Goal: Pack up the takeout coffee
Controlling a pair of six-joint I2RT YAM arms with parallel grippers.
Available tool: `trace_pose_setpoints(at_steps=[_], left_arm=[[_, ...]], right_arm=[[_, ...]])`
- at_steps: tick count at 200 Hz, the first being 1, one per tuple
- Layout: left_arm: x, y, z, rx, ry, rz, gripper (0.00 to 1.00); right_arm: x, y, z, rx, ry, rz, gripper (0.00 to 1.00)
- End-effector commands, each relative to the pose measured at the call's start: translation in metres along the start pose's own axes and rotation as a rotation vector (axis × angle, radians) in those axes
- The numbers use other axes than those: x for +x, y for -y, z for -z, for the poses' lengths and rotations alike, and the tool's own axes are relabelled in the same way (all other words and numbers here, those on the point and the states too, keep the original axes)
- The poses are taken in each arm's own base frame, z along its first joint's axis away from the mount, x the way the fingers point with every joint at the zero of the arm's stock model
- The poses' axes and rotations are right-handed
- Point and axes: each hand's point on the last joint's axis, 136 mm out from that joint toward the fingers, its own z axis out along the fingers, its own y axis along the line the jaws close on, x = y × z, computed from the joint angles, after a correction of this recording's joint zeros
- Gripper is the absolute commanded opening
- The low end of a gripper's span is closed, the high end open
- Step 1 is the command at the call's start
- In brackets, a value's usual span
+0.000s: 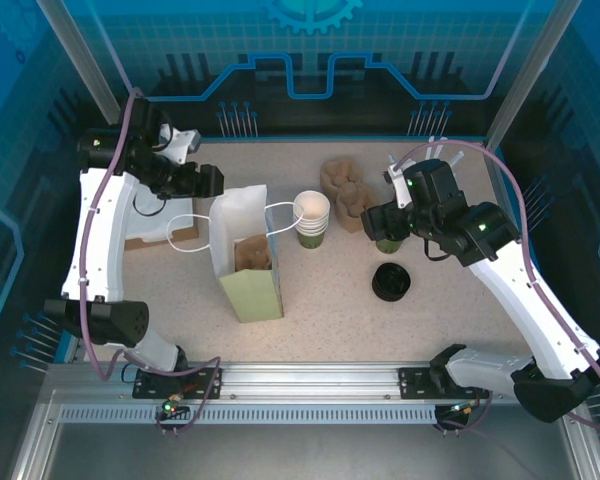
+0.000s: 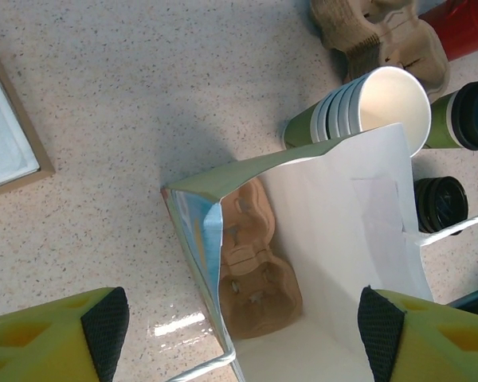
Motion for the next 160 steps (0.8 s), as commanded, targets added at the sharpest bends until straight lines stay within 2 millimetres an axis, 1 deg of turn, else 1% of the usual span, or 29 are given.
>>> trace_pose_setpoints(at_steps=[1, 30, 46, 78, 93, 120, 139, 160], left_arm=[[-0.002, 0.011, -0.003, 0.053, -0.016, -0.034, 0.79], [-0.002, 0.001, -0.02, 0.02, -0.061, -0.043, 0.79], [-0.001, -0.001, -0.032, 0.017, -0.097, -0.049, 0.79], [0.007, -0.001, -0.057, -0.017, -0.183, -0.09, 0.78], [0.011, -0.005, -0.067, -0.05, -0.217, -0.113, 0.75], [0.014, -0.008, -0.074, -0.089, -0.241, -0.138, 0.67], [0.016, -0.012, -0.075, -0.113, -0.245, -0.153, 0.56], [0.015, -0.018, -0.076, -0.15, -0.233, -0.145, 0.38]], right_arm=[[-0.002, -0.001, -0.007, -0.009, 0.0, -0.024, 1.0], [-0.005, 0.0, -0.004, -0.008, 0.009, -0.022, 1.0], [-0.005, 0.0, -0.004, -0.007, 0.01, -0.021, 1.0], [-0.003, 0.002, -0.003, 0.002, 0.007, -0.018, 1.0], [-0.004, 0.003, -0.002, 0.003, 0.009, -0.019, 1.0], [-0.005, 0.005, -0.002, 0.004, 0.014, -0.023, 1.0], [-0.005, 0.005, -0.002, 0.002, 0.017, -0.025, 1.0], [-0.006, 0.005, -0.003, -0.002, 0.018, -0.029, 1.0]])
